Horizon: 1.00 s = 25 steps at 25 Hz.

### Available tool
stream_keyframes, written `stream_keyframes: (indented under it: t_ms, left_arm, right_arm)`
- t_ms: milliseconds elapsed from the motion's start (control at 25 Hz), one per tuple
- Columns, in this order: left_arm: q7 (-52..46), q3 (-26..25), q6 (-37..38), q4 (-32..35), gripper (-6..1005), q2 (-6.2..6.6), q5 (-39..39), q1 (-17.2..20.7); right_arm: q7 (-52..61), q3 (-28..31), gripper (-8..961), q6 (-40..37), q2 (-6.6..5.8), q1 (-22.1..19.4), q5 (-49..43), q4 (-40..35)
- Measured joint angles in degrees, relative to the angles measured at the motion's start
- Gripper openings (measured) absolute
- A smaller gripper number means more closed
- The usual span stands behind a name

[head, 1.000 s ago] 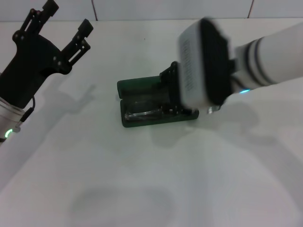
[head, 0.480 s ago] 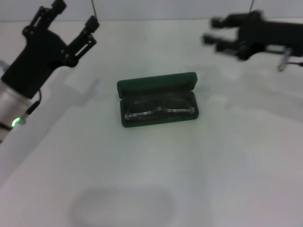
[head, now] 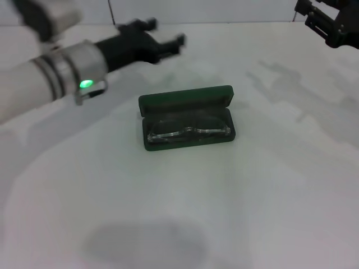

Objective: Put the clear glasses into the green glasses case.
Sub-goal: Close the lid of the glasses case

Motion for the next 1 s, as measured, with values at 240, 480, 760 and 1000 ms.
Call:
stream_keyframes:
  t_ms: [240,480,760,1000]
  left_arm:
    - [-10.89,0.1,-2.13,1.52,827,-1.07,16.5,-4.0]
    - [-16.65,0.08,-1.83,5.35,827,-2.23,25.19,-1.9]
    - [-17.91,0.08,1.57,6.4,827,-2.49,27.32,1.01]
    - [-17.57,0.18,2.59,8.41,826,-2.79,28.87,4.52]
  right_arm:
    - [-0.65,0.0,423,0.54,-0.07,0.18,-0.1,0.97]
    - [-0.83,0.07,422,0.83,-0.08,0.12,-0.24,1.01]
    - [-0.87,0.12,421,0.95,-0.19,0.46,-0.31,1.03]
    - [-0.9,-0.55,420,2.73,-0.2,1.22,-0.37,1.03]
